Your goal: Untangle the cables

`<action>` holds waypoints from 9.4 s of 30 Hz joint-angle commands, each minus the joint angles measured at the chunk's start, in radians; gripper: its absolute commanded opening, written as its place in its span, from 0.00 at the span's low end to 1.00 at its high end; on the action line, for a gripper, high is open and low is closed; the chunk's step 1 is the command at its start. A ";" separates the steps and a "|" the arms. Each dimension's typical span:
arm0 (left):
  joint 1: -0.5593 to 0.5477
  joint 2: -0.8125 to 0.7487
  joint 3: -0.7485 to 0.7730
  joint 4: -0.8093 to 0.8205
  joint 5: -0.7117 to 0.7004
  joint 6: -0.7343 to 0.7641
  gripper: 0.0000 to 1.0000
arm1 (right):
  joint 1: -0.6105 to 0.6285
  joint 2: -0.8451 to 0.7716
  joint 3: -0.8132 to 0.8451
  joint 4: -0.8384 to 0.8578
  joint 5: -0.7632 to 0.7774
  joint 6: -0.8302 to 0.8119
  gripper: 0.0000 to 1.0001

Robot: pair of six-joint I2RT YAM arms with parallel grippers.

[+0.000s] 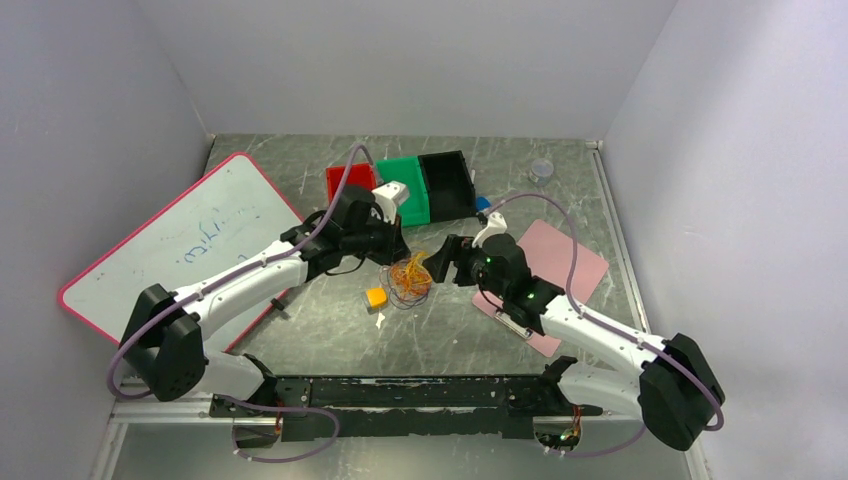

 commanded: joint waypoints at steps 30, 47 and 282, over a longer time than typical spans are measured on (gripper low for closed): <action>-0.035 -0.066 0.446 -0.241 0.164 0.052 0.07 | 0.020 0.433 0.030 0.281 0.034 0.057 0.85; -0.033 0.069 0.996 -0.420 0.075 0.110 0.07 | 0.040 0.376 -0.081 0.225 0.061 0.022 0.84; 0.336 -0.228 0.007 -0.139 -0.155 0.020 0.71 | -0.311 0.652 1.085 -0.261 -0.230 -0.409 0.00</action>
